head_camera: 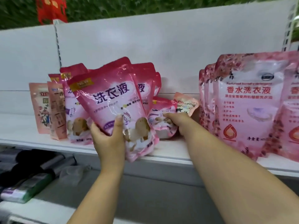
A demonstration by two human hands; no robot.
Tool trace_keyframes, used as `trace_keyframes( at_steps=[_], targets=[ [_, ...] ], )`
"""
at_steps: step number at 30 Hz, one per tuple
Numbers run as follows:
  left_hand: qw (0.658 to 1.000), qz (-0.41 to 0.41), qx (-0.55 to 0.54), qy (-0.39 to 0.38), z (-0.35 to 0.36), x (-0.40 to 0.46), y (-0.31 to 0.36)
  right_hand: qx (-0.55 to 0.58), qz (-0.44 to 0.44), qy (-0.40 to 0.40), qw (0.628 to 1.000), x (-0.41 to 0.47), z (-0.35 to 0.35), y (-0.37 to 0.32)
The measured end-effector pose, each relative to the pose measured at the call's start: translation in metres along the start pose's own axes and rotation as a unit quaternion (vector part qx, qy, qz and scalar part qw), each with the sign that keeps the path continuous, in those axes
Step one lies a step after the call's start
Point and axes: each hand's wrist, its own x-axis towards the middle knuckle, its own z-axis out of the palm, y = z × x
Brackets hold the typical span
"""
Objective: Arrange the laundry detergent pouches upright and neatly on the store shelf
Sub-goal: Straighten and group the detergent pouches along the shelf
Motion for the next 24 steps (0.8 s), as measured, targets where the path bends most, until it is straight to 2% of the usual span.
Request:
trace_keyframes(
  at_steps=[4, 8, 10, 12, 14, 16, 24],
  targets=[
    [1.0, -0.006, -0.009, -0.001, -0.001, -0.001, 0.0, 0.02, -0.047, 0.027, 0.998, -0.012, 0.004, -0.006],
    [0.999, -0.021, -0.023, -0.007, -0.003, 0.0, 0.0, -0.078, -0.22, 0.116, 0.965, -0.037, 0.0, -0.012],
    [0.999, -0.025, -0.026, -0.012, -0.003, 0.0, 0.001, -0.075, -0.296, 0.137, 0.942, -0.058, -0.006, -0.009],
    [0.999, -0.027, -0.025, -0.016, -0.003, -0.001, 0.003, -0.094, -0.359, 0.123, 0.92, -0.084, -0.015, -0.007],
    [0.999, -0.028, -0.023, -0.018, -0.003, 0.0, 0.003, -0.054, -0.353, 0.053, 0.933, -0.103, -0.024, -0.002],
    [0.999, -0.032, -0.024, -0.019, -0.004, 0.0, 0.004, 0.009, -0.306, 0.0, 0.952, -0.113, -0.032, 0.003],
    [0.998, -0.043, -0.032, -0.013, -0.006, -0.005, 0.009, 0.037, -0.281, -0.016, 0.959, -0.121, -0.031, 0.011]
  ],
)
